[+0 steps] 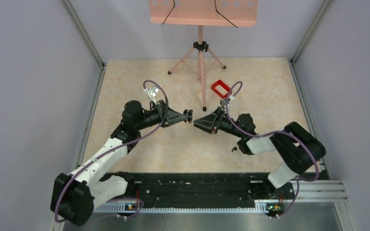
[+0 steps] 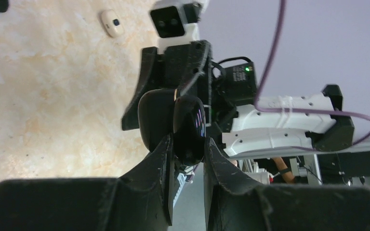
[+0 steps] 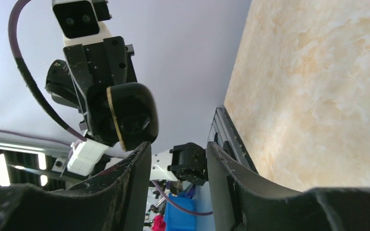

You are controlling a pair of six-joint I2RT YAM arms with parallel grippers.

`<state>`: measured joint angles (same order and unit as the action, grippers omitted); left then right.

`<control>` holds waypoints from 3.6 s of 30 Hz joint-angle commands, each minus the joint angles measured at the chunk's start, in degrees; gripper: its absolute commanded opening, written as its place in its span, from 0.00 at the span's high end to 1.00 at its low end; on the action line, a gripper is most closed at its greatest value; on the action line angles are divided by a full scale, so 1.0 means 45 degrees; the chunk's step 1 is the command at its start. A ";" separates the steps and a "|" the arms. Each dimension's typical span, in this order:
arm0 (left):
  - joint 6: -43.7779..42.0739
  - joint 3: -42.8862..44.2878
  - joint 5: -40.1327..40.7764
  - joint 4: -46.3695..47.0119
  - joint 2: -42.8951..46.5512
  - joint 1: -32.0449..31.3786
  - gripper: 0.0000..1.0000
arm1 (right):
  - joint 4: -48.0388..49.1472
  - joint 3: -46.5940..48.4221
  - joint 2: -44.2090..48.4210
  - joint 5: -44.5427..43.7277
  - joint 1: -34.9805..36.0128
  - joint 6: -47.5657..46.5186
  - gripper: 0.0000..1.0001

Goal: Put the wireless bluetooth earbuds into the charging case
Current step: Pick up the left earbud from the center of the board, then insert the left earbud into the left side groove of the charging case.

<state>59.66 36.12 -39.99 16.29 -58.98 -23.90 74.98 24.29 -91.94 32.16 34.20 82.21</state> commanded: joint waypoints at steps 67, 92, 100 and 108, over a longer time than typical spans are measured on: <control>-0.4285 0.2420 -0.4655 -0.3218 -0.4234 -0.1369 1.00 | -2.2636 0.1254 0.5699 -0.9818 -0.0450 -0.6088 0.89; -0.0513 0.2318 -0.5755 0.0700 -0.5657 -0.1391 1.00 | -1.6403 0.1386 1.1909 -0.4031 -0.0197 -1.1263 1.00; -0.0192 0.2289 -0.5507 0.0792 -0.5683 -0.1384 1.00 | -1.5258 0.1214 1.2376 -0.3327 -0.0197 -1.0874 1.00; 0.0572 0.2040 -0.5418 0.1684 -0.5640 -0.1383 1.00 | -1.5473 0.1317 1.2522 -0.3776 -0.0047 -1.0675 1.00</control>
<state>59.59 46.09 -64.05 17.74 -84.66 -30.06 2.66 28.91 -36.01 16.12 32.97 33.65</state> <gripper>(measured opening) 0.263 0.046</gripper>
